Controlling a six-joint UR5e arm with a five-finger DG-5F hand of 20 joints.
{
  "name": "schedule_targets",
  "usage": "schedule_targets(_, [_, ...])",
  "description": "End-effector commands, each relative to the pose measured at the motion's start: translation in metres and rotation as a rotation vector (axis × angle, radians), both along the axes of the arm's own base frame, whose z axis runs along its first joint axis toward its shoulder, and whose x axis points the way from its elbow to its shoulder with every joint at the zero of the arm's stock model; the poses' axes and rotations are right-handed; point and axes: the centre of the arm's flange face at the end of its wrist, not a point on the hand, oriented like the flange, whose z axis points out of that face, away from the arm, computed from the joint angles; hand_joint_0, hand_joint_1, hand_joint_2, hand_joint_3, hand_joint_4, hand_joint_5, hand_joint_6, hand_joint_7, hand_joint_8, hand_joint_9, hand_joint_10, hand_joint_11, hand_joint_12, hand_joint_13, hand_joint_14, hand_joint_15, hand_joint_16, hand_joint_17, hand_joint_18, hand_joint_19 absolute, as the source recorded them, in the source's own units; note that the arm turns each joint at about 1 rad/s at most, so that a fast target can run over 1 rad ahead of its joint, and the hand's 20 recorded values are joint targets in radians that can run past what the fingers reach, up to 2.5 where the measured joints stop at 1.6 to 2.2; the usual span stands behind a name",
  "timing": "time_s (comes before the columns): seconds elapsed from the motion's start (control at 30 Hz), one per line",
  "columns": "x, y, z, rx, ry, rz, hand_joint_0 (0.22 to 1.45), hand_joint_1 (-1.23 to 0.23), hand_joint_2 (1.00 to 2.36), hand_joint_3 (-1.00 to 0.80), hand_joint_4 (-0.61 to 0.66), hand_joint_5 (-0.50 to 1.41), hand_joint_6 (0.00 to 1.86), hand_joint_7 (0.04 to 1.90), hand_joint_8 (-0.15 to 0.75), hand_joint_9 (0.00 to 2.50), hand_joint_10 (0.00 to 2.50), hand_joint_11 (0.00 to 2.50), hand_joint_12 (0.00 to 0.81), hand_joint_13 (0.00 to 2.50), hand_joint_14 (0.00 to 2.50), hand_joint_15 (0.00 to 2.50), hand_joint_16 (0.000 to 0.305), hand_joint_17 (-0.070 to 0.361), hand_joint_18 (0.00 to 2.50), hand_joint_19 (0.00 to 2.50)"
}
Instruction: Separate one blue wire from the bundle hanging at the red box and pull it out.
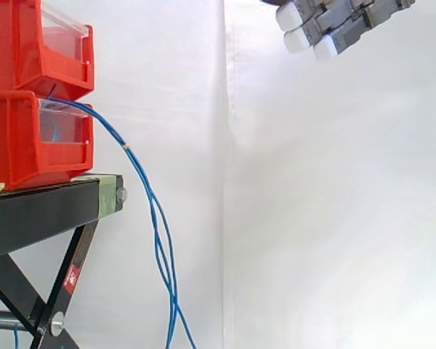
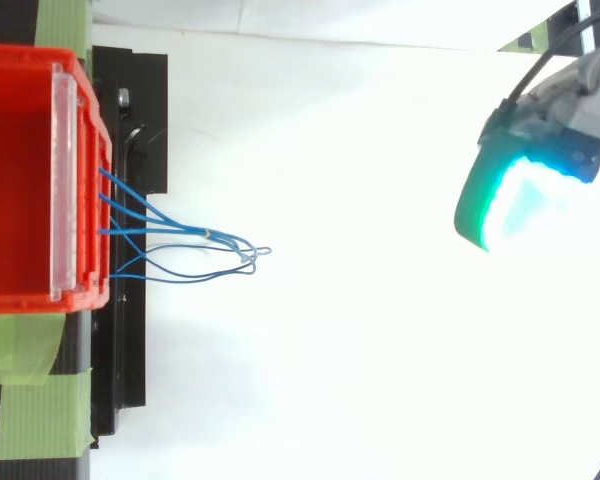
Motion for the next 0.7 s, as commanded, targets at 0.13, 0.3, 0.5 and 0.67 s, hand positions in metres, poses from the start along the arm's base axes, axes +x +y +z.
schedule_targets(0.13, [0.008,0.004,-0.011,-0.159,0.018,0.005,0.53,-0.78,1.0,-0.5,0.22,-0.18,0.5,0.96,0.319,0.58,0.01,0.29,0.432,0.55,0.01,0.27,0.055,0.125,0.57,0.31])
schedule_targets(0.3, [0.022,0.007,-0.035,-0.251,0.059,0.015,0.54,-0.8,1.0,-0.5,0.23,-0.18,0.5,0.98,0.32,0.62,0.01,0.33,0.435,0.59,0.01,0.29,0.055,0.123,0.61,0.34])
schedule_targets(0.5, [0.042,0.013,-0.071,-0.32,0.112,0.045,0.54,-0.8,1.0,-0.5,0.23,-0.17,0.5,0.98,0.325,0.64,0.01,0.34,0.434,0.6,0.01,0.29,0.054,0.123,0.62,0.35])
schedule_targets(0.67, [0.049,0.016,-0.068,-0.384,0.053,0.042,0.54,-0.78,1.0,-0.5,0.24,-0.17,0.5,0.98,0.328,0.65,0.01,0.34,0.435,0.61,0.01,0.3,0.054,0.122,0.63,0.36])
